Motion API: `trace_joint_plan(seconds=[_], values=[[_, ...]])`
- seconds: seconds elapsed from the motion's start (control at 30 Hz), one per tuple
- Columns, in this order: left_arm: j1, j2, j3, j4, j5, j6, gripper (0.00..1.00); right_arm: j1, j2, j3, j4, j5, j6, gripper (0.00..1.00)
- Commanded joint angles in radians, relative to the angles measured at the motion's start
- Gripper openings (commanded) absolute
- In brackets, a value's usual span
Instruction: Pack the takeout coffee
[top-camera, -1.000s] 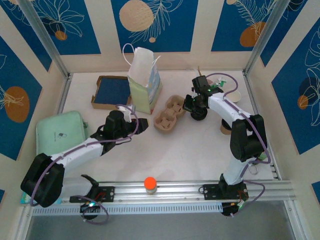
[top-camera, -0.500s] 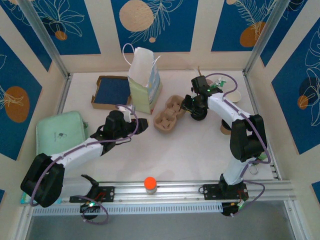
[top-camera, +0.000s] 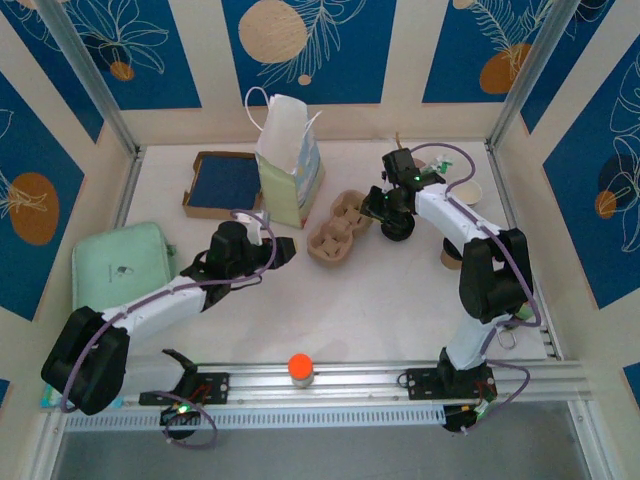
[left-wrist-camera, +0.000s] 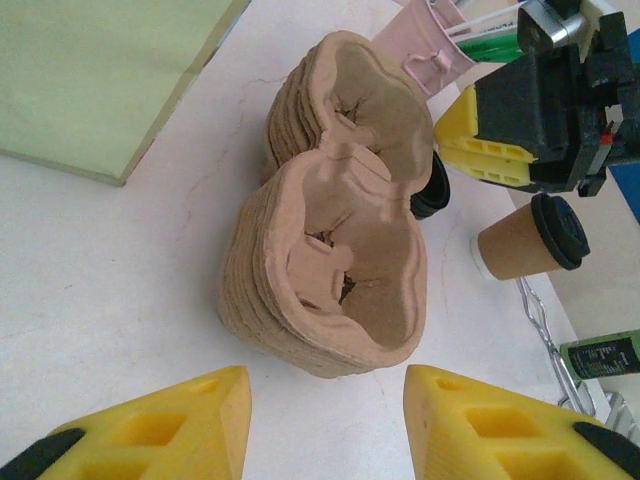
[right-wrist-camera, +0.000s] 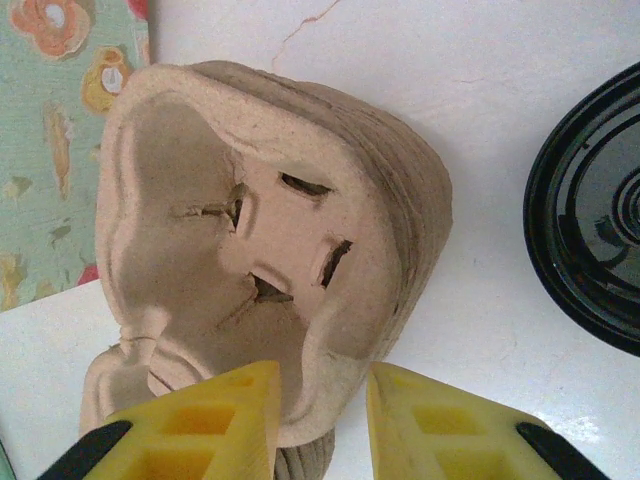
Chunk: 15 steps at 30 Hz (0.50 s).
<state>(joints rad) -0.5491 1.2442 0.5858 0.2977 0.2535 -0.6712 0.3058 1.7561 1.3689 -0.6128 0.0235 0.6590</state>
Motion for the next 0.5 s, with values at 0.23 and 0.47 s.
trace_joint_plan(seconds=[0.23,0.47], values=[[0.020,-0.024,-0.020,0.013,0.009,0.008,0.45,0.010,0.017,0.038,-0.025,0.036,-0.004,0.31],[0.024,-0.023,-0.017,0.012,0.010,0.010,0.45,0.013,0.028,0.051,-0.024,0.026,-0.005,0.31]])
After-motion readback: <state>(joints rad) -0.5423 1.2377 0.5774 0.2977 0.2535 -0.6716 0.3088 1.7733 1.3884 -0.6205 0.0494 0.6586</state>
